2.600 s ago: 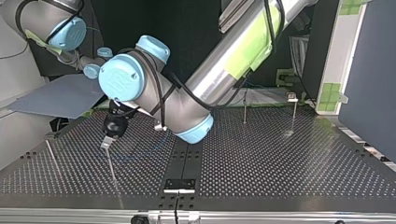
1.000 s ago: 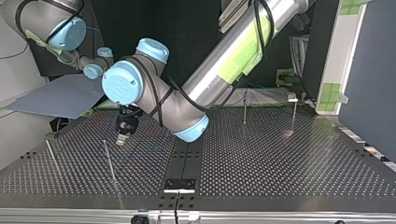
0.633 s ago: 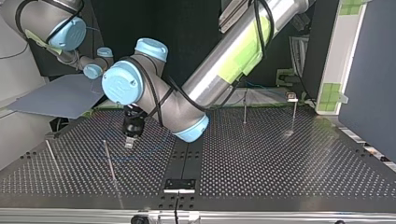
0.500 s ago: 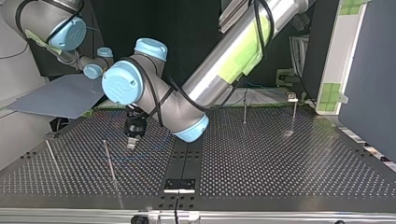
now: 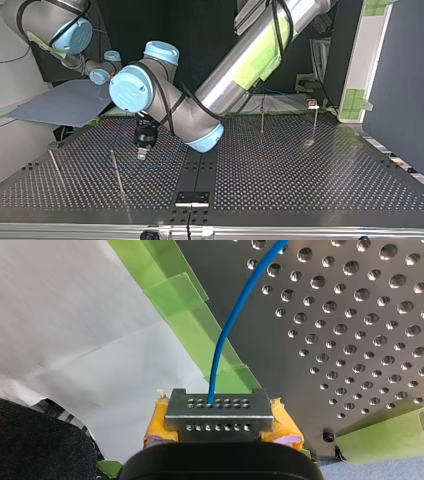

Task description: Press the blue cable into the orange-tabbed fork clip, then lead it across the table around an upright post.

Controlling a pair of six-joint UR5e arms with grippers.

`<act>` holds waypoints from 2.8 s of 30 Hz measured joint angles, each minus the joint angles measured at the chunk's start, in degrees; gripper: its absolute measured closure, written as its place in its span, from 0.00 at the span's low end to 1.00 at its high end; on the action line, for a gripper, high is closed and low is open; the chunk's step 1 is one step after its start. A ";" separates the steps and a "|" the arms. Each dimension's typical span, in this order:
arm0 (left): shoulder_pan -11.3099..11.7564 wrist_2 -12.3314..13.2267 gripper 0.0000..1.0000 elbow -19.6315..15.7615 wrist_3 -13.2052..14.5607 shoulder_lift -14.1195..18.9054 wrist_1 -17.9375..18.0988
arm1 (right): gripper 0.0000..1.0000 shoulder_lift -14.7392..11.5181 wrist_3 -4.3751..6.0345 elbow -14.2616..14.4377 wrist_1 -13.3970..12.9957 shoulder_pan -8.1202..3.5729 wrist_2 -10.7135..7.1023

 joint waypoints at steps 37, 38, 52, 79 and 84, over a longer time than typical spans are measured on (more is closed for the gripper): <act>-0.33 0.77 0.02 0.00 -1.19 0.03 -0.10 | 1.00 -0.01 -0.74 -0.04 0.52 -0.15 0.02; -0.34 0.78 0.02 0.00 -1.19 0.03 -0.10 | 1.00 -0.01 -0.74 -0.04 0.53 -0.15 0.02; -0.33 0.78 0.02 0.00 -1.32 -0.01 -0.13 | 1.00 0.00 -0.91 -0.02 0.64 -0.15 0.00; 0.74 4.49 0.02 -11.87 -8.17 11.99 9.46 | 1.00 -0.02 -2.05 -0.07 1.73 -0.36 0.00; 0.98 4.91 0.02 -14.83 -10.36 14.96 12.41 | 1.00 -0.02 -2.37 -0.13 2.07 -0.35 -0.21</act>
